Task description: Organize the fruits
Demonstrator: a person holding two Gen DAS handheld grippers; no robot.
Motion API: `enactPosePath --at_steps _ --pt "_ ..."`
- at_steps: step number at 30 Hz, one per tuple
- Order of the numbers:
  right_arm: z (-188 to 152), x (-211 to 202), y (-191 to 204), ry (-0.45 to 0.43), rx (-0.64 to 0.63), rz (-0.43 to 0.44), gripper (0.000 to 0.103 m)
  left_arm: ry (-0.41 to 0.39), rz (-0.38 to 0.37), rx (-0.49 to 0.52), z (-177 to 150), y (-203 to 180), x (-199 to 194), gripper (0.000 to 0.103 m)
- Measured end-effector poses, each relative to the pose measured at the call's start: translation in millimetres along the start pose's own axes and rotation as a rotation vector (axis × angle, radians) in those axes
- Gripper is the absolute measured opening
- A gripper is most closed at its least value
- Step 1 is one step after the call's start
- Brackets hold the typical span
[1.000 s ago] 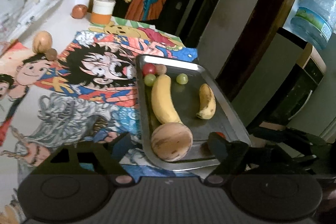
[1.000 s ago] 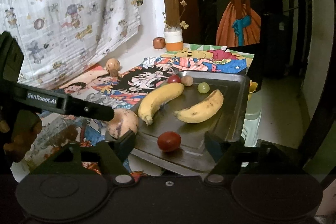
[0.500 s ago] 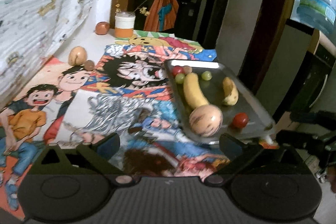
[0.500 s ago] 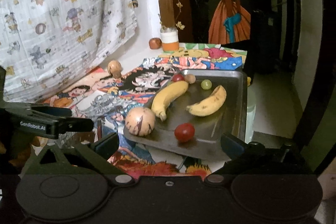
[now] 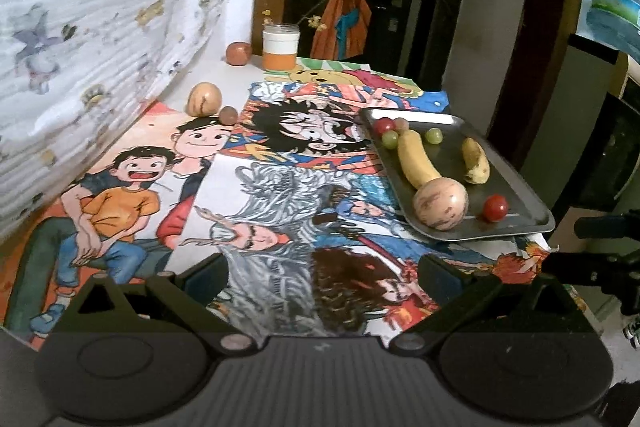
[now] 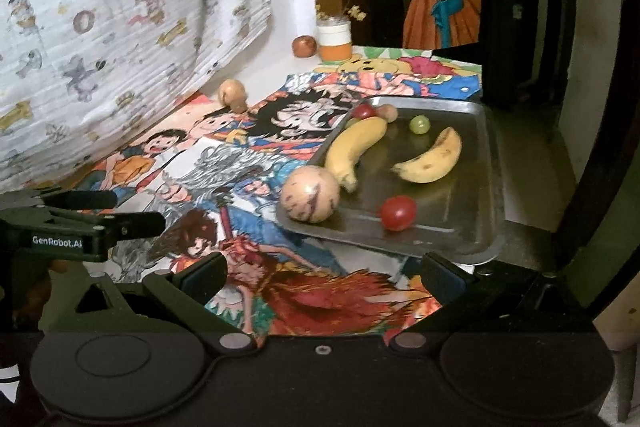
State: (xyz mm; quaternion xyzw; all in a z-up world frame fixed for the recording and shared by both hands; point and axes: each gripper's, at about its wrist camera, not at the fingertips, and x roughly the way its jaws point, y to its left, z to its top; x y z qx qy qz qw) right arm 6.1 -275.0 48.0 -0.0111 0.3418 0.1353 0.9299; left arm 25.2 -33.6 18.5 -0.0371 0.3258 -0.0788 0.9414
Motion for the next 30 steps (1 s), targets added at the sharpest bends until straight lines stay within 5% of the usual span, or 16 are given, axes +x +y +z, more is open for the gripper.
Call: enactPosePath --at_steps 12,24,30 --pt "23 18 30 0.053 -0.073 0.029 0.102 0.001 0.059 -0.072 0 41 2 0.103" --pt "112 37 74 -0.028 -0.528 0.118 0.102 -0.064 0.202 -0.025 39 98 11 0.103" --pt "151 56 73 -0.112 -0.656 0.191 0.102 -0.132 0.21 -0.008 79 113 18 0.103"
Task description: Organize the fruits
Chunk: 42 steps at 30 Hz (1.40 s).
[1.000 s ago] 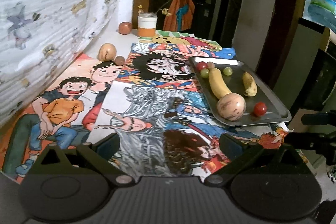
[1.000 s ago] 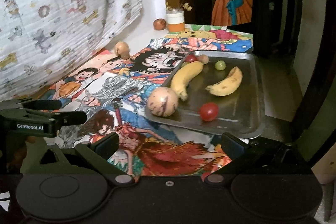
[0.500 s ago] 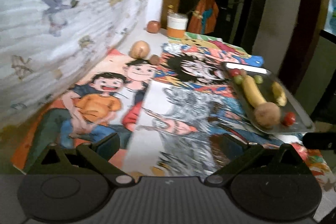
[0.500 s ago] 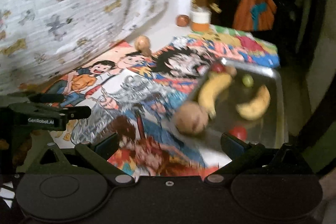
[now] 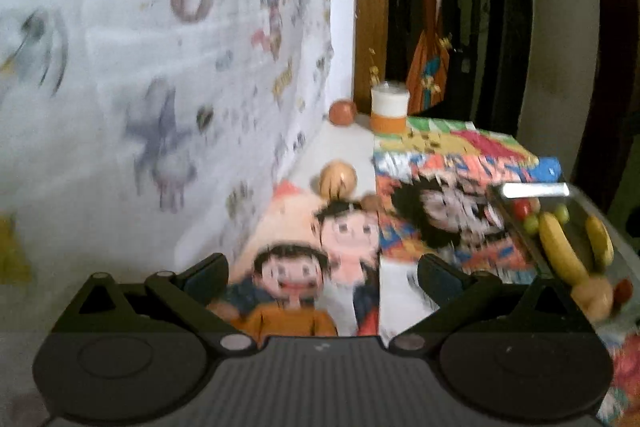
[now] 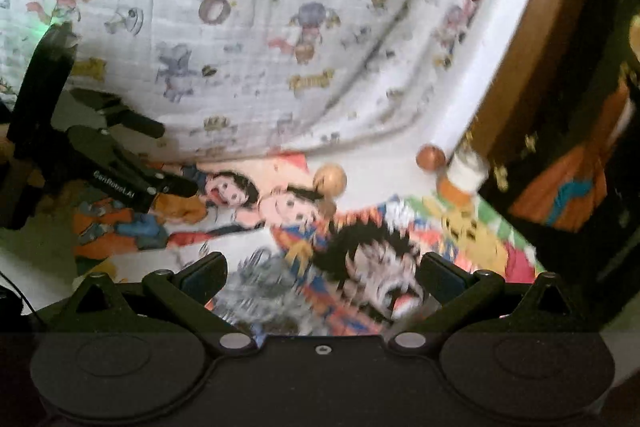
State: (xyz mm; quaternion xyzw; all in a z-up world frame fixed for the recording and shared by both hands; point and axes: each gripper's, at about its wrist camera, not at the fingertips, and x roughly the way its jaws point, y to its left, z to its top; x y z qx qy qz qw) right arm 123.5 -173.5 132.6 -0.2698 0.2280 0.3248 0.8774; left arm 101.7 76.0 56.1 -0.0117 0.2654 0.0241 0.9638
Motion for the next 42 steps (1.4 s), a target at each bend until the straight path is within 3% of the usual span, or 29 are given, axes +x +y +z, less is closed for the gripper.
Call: enactPosePath --at_steps 5,14,23,27,34,39,42 --pt "-1 30 -18 -0.013 -0.054 0.026 0.102 -0.016 -0.027 -0.03 31 -2 31 0.103" --pt "-28 82 -42 -0.012 0.045 0.087 0.102 0.054 -0.117 -0.138 67 -16 121 0.103" --pt "-27 131 -55 0.052 0.076 0.141 0.097 0.121 -0.107 -0.118 86 -19 196 0.101" --pt "-20 157 -57 0.114 0.118 0.172 0.092 0.135 -0.102 -0.113 88 -14 215 0.089" --pt "-14 197 -62 0.186 0.268 0.189 0.086 0.158 -0.1 -0.096 91 1 239 0.081" --pt "-7 221 -59 0.204 0.246 0.175 0.081 0.175 -0.112 -0.054 91 6 247 0.071" --pt "-4 234 -58 0.218 0.242 0.167 0.076 0.185 -0.117 -0.018 91 4 251 0.071"
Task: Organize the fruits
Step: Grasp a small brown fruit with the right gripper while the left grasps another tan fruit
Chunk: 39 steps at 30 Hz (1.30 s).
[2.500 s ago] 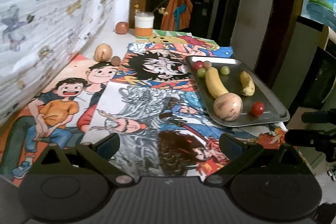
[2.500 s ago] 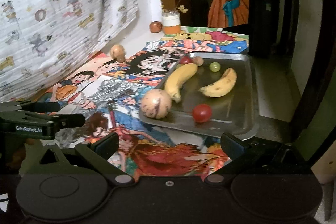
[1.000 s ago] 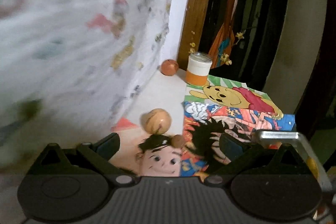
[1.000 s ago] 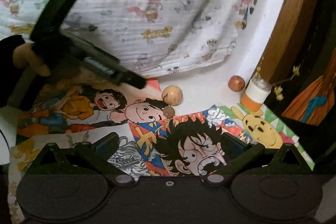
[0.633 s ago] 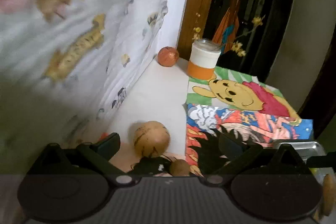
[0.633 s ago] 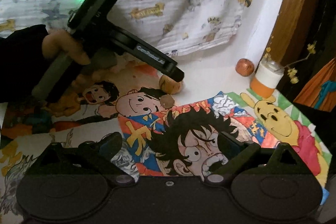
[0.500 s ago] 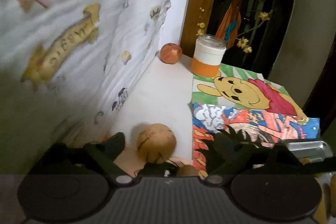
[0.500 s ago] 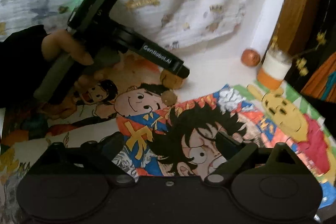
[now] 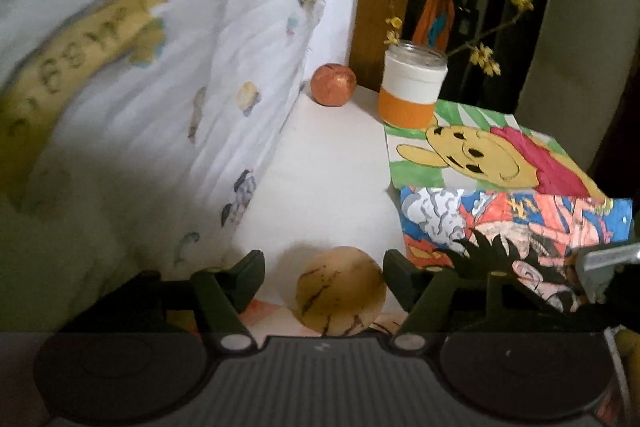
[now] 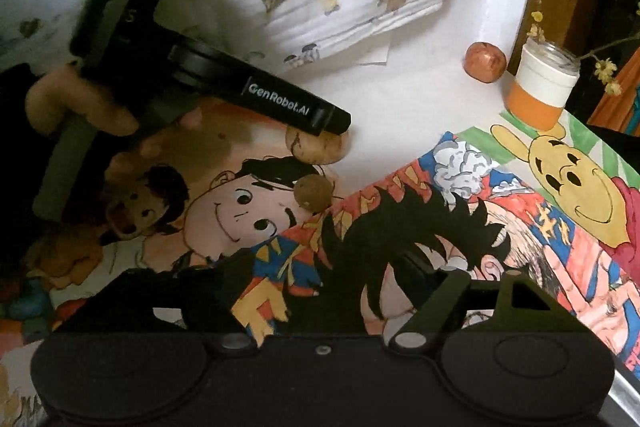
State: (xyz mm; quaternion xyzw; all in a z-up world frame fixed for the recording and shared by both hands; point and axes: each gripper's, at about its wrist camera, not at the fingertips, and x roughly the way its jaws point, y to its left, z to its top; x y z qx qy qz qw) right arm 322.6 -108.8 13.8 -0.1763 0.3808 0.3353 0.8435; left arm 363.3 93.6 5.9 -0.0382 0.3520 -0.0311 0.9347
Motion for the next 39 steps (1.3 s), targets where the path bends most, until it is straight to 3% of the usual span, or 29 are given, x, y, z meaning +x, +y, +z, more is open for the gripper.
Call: enactPosePath --at_steps 12,23,30,39 --pt "19 32 2 -0.013 0.014 0.001 0.06 0.019 -0.061 -0.045 5 10 7 0.059" --pt "24 48 5 -0.038 0.029 0.003 0.047 0.02 -0.062 -0.05 4 10 8 0.058" --pt "24 50 1 -0.059 0.042 0.008 0.03 0.021 -0.063 -0.052 5 10 8 0.058" --pt "17 41 -1 -0.06 0.042 0.023 0.029 0.029 -0.069 -0.08 5 10 10 0.055"
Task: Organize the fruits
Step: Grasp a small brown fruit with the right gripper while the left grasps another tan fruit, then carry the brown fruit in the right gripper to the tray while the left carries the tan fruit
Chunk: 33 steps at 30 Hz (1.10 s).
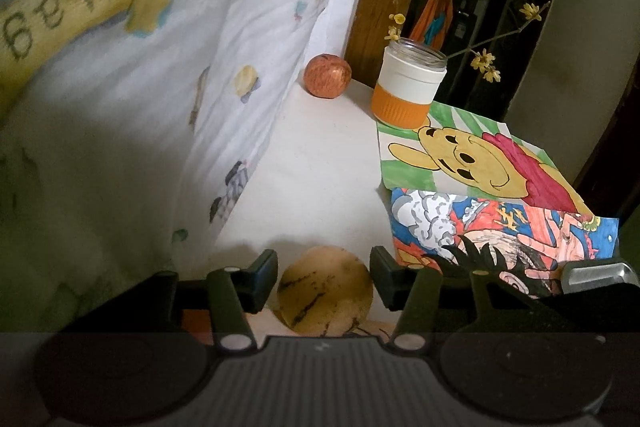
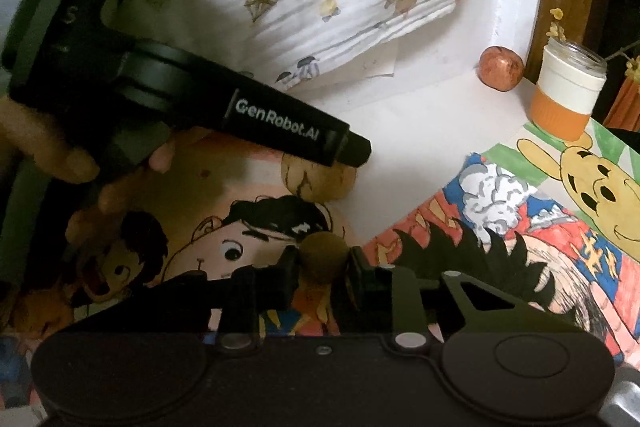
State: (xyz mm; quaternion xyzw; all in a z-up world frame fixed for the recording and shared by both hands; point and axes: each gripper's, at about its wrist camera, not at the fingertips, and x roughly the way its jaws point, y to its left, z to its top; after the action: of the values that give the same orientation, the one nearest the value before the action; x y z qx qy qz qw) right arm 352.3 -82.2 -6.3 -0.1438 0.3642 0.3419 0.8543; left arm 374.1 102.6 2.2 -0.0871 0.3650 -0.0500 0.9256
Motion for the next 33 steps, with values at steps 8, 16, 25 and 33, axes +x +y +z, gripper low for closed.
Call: enactPosePath --at_steps 8,16,25,33 --pt "-18 -21 -7 0.031 -0.001 0.0 0.029 0.015 0.051 0.062 -6 -11 4 0.057" --pt "-24 -28 -13 0.026 0.026 -0.001 0.029 0.025 0.119 0.156 -9 -27 5 0.056" --pt "-31 -41 -19 0.009 0.057 0.006 0.029 0.01 0.171 0.202 -16 -39 2 0.055" --pt "-40 -65 -26 -0.016 0.088 -0.009 0.029 0.014 0.113 0.168 -26 -49 -8 0.055"
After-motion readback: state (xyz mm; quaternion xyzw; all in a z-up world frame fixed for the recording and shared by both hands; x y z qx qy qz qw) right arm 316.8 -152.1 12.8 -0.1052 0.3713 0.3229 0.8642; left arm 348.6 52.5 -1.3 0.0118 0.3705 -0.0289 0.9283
